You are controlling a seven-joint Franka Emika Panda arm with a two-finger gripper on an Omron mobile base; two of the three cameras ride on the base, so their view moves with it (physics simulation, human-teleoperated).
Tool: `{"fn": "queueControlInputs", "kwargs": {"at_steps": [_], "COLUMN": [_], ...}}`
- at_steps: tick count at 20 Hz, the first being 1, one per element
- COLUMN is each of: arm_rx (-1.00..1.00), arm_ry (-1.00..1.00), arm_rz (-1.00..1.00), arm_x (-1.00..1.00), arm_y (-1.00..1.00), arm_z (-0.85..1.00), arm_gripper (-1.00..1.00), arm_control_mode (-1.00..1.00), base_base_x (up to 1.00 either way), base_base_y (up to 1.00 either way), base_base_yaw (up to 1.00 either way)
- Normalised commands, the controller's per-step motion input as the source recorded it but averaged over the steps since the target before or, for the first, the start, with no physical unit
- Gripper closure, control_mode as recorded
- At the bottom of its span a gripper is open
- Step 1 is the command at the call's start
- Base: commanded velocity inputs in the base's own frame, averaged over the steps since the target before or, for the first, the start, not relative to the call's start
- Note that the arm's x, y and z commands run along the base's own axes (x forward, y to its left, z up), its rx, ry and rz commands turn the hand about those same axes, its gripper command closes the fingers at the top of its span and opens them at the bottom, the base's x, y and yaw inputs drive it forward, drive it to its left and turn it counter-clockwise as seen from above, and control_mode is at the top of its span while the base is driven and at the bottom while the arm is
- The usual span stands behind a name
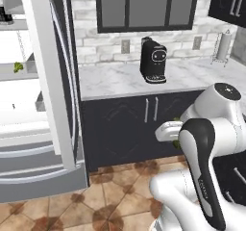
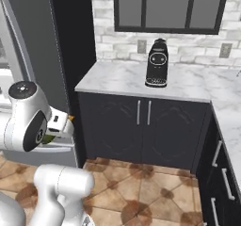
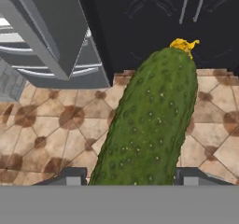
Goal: Place the liquor on the top shelf of the fridge to keep it out of children's reach, and place the broccoli and cucumber on lower shelves for easy access.
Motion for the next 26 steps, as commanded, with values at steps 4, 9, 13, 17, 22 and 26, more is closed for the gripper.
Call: {"fn": "queueControlInputs", "kwargs": {"at_steps": [4,9,13,17,22,26], "arm_rx": [0.00,0.00,0.00,0.00,0.00,0.00], "arm_ry": [0.00,0.00,0.00,0.00,0.00,0.00], "arm_rz": [0.00,0.00,0.00,0.00,0.00,0.00], "arm_x": [0.00,0.00,0.00,0.00,0.00,0.00], "arm_y": [0.00,0.00,0.00,0.00,0.00,0.00], "arm_z": [0.00,0.00,0.00,0.00,0.00,0.00], "arm_gripper": [1.00,1.00,1.00,1.00,1.00,1.00], "arm_control_mode": [1.00,1.00,1.00,1.00,1.00,1.00], "base_base_x": [0.00,0.00,0.00,0.00,0.00,0.00], "base_base_y": [0.80,0.86,0.83,0.78,0.67,0.54], "base_base_yaw": [0.00,0.00,0.00,0.00,0.00,0.00]}}
